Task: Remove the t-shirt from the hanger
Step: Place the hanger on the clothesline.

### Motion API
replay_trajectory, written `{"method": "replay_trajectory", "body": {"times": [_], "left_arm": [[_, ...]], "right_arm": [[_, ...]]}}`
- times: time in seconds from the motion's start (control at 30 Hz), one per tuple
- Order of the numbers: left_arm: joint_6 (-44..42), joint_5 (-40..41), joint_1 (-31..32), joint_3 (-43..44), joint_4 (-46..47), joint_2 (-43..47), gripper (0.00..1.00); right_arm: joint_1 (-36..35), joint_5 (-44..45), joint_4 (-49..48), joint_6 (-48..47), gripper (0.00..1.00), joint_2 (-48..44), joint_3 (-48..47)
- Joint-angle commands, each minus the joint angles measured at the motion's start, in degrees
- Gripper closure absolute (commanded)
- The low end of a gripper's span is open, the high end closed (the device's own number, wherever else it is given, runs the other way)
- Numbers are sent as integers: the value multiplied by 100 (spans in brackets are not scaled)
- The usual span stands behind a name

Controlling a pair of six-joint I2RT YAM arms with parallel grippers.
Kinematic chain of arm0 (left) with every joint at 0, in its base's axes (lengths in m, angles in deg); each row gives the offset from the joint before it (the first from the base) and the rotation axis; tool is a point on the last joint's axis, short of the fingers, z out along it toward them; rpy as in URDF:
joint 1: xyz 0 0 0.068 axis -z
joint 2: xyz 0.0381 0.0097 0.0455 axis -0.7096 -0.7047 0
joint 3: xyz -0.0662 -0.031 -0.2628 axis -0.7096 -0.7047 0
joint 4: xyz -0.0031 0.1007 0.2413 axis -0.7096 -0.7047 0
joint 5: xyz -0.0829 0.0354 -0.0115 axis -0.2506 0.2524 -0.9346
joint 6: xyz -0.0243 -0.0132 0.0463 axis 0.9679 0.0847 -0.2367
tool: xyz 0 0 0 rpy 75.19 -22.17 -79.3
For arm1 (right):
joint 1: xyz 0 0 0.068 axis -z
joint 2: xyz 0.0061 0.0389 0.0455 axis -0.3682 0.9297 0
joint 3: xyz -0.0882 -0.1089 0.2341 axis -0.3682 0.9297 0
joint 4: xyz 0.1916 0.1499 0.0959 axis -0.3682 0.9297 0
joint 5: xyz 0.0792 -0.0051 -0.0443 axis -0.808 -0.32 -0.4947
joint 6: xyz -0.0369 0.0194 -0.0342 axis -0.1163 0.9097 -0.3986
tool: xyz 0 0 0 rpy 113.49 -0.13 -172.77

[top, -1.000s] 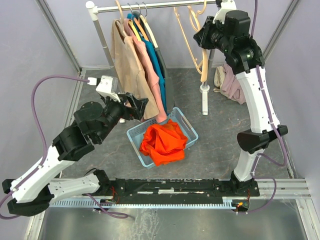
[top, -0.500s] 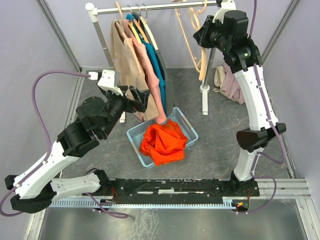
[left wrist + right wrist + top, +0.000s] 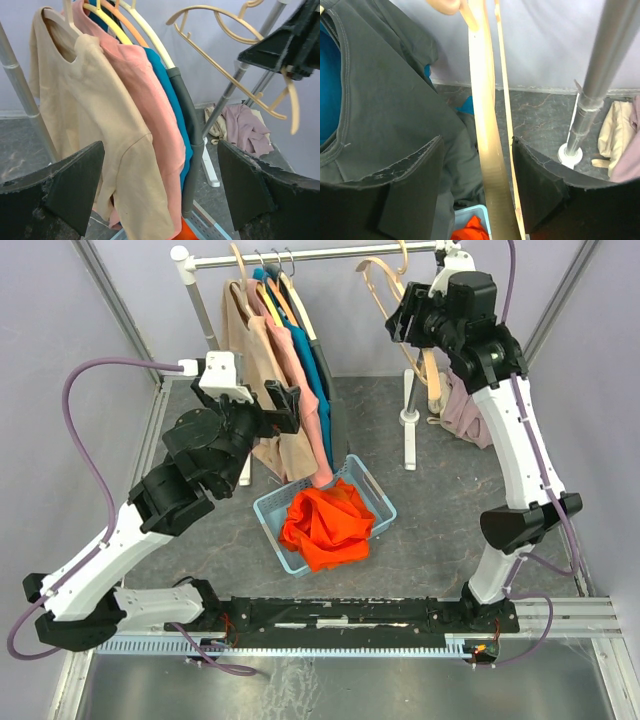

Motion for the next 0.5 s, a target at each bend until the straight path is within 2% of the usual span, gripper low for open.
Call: {"method": "replay_trajectory", "body": {"times": [0.0,0.17,0.47], "left_arm": [[-179,452,1,300,173,19,1],[-80,708,-20,364,-6,71,0],[125,490,-38,380,-353,151,0]], "right_arm": [[24,261,-41,-136,32,-702,72],[24,258,-8,-138,32,-1118,209],[-171,-119,16,-126,34,-1266,39]]}}
